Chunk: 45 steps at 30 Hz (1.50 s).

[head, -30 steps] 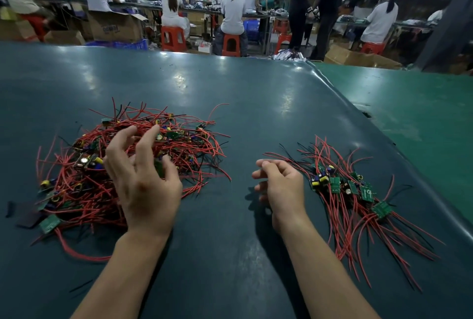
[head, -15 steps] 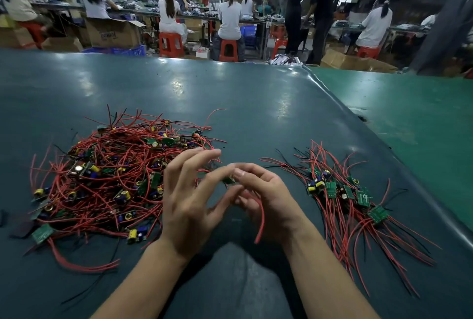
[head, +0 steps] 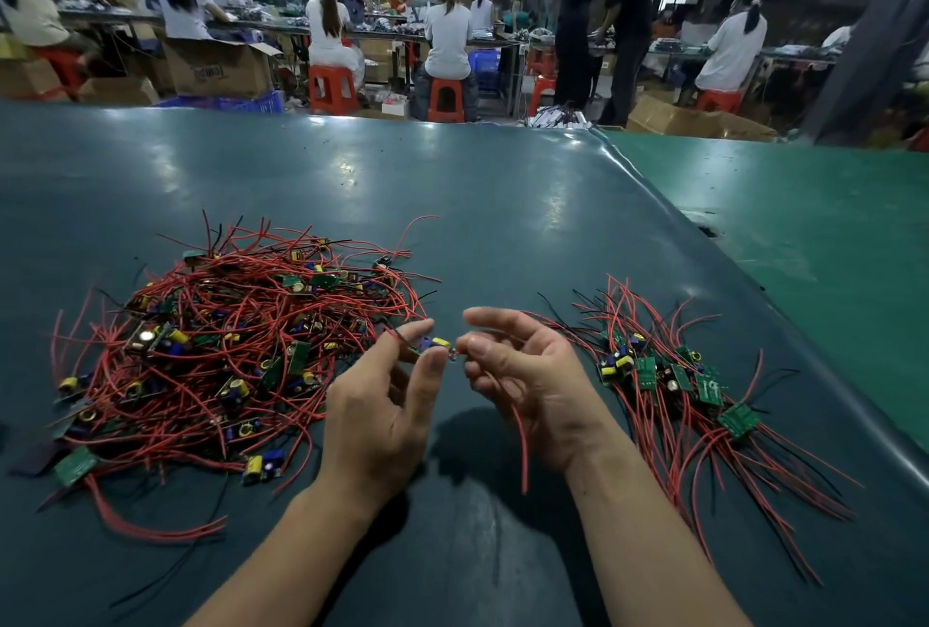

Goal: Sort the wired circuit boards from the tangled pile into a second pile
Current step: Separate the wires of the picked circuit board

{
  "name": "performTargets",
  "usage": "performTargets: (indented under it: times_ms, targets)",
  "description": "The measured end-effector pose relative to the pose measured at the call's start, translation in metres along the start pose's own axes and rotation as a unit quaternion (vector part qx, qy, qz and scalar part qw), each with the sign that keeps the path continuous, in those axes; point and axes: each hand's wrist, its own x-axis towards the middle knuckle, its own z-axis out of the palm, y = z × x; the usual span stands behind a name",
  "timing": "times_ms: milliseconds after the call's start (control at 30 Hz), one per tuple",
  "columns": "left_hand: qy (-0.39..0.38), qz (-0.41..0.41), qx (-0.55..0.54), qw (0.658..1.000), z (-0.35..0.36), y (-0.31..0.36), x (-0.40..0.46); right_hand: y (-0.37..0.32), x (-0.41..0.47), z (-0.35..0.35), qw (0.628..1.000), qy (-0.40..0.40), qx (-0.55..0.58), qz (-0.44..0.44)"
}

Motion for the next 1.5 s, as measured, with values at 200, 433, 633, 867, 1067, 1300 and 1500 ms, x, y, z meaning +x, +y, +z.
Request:
performTargets:
  times_ms: [200, 433, 633, 867, 1067, 1300, 1500]
  targets:
    - [0.021, -0.110, -0.235, 0.965, 0.008, 0.003, 0.005, 0.000, 0.005, -0.001, 0.996, 0.064, 0.055, 0.033]
    - [-0.019, -0.300, -0.497, 0.814, 0.004, -0.008, 0.018, 0.012, 0.004, 0.004, 0.997, 0.015, -0.060, 0.038]
    - [-0.069, -0.260, -0.347, 0.898, 0.013, -0.009, 0.010, 0.014, 0.008, 0.001, 0.988, 0.109, -0.102, -0.045]
    - [-0.065, -0.290, -0.354, 0.887, 0.012, -0.011, 0.011, 0.019, 0.008, 0.003, 0.984, 0.108, -0.129, -0.052]
    - [-0.076, -0.276, -0.336, 0.897, 0.015, -0.010, 0.010, 0.022, 0.010, 0.001, 0.962, 0.183, -0.174, -0.104]
    - [-0.129, -0.267, -0.342, 0.892, 0.013, -0.007, 0.009, 0.021, 0.008, 0.002, 0.975, 0.106, -0.183, -0.065]
    - [-0.115, -0.299, -0.356, 0.878, 0.012, -0.008, 0.009, 0.023, 0.012, -0.005, 0.953, 0.157, -0.243, -0.091]
